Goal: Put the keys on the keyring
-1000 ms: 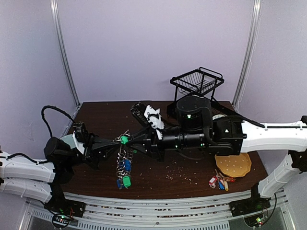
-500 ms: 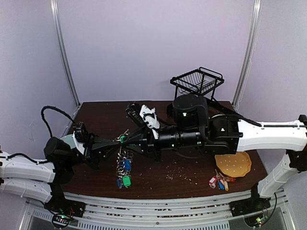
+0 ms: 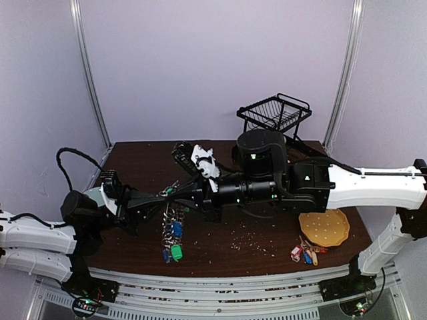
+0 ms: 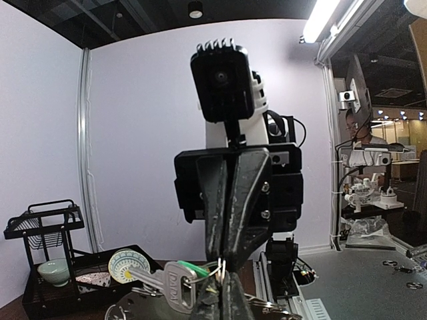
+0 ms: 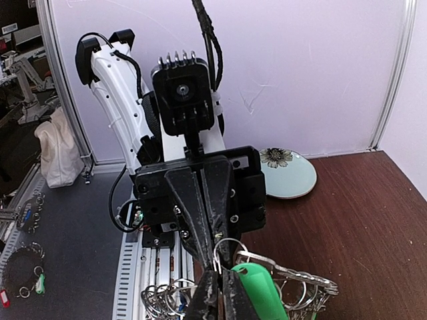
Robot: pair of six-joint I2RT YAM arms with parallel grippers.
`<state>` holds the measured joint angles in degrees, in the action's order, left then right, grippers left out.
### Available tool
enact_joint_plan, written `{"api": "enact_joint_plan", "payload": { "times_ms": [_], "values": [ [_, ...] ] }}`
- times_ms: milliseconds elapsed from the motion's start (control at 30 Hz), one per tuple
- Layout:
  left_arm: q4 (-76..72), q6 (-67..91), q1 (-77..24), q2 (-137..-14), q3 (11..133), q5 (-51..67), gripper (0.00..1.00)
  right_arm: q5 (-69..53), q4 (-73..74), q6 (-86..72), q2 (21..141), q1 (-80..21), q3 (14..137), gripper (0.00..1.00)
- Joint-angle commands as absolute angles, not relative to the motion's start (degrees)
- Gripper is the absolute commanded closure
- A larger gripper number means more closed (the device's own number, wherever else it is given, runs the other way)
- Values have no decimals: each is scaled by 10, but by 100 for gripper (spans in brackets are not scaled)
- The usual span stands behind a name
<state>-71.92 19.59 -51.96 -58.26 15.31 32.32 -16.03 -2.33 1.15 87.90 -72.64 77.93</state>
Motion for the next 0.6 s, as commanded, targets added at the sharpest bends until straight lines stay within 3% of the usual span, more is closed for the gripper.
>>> {"api": "enact_joint_plan", "payload": {
  "times_ms": [0,233,433,500,567],
  "values": [
    [-754,186,-522,-572,161,321,100,-173,-16,18,889,-727,800,95],
    [-753,188,-522,-574,162,319,100,-175,-11,20,892,-728,803,90],
    [-749,187,-523,-573,162,317,100,-178,-11,24,893,-727,804,92],
    [-746,186,-522,-574,163,316,100,-178,-11,26,893,-727,803,99],
    [-745,186,-522,-573,163,317,100,-178,-11,27,892,-727,803,100]
  ]
}}
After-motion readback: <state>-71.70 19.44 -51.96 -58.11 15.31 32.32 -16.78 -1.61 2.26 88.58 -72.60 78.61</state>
